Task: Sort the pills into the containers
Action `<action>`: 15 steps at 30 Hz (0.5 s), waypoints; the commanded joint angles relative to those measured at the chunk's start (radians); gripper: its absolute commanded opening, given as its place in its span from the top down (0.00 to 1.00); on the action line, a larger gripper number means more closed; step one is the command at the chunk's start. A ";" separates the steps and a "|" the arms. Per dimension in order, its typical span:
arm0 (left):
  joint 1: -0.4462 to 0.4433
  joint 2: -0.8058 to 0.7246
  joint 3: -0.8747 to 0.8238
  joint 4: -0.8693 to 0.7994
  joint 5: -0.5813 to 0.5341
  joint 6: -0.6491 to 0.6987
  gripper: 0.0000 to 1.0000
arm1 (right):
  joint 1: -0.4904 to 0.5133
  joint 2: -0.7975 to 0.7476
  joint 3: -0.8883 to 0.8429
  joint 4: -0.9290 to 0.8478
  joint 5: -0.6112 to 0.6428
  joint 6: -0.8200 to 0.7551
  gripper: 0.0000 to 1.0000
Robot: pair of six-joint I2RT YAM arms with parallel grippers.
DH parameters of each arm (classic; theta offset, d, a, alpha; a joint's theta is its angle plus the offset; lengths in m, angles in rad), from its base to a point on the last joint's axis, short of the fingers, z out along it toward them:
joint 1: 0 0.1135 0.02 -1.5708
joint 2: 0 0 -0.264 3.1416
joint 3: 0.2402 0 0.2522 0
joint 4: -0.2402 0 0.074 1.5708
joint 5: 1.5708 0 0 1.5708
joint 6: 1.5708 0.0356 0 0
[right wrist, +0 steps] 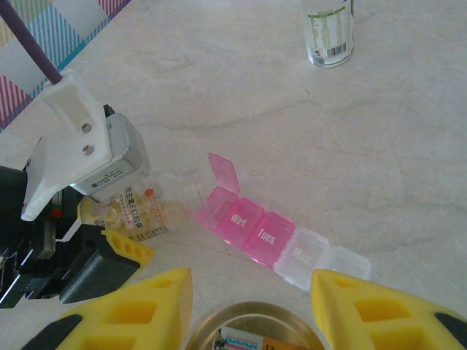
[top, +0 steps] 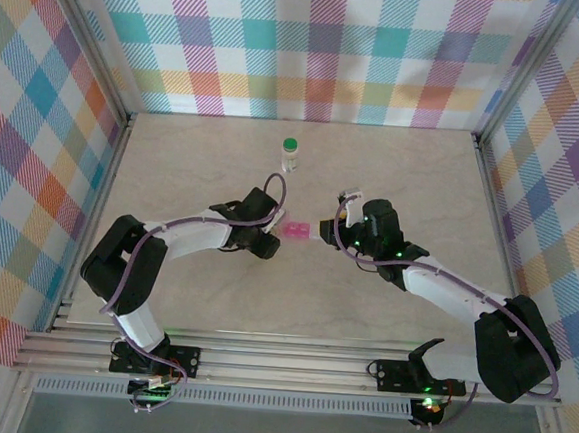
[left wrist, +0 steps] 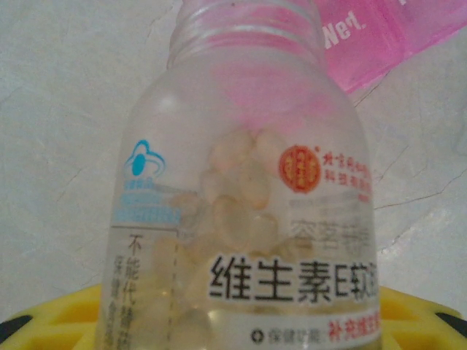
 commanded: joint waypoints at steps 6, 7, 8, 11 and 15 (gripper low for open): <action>-0.010 0.044 0.088 -0.122 0.008 0.032 1.00 | 0.001 0.010 0.011 0.025 -0.018 -0.007 0.83; -0.011 0.051 0.097 -0.131 0.009 0.034 1.00 | 0.001 0.010 0.013 0.024 -0.018 -0.007 0.83; -0.011 0.059 0.106 -0.140 0.010 0.036 1.00 | 0.000 0.010 0.012 0.023 -0.018 -0.008 0.83; -0.013 0.084 0.141 -0.178 0.011 0.048 1.00 | 0.000 0.010 0.013 0.022 -0.018 -0.010 0.83; -0.015 0.100 0.179 -0.225 0.005 0.061 1.00 | 0.000 0.015 0.015 0.020 -0.020 -0.010 0.83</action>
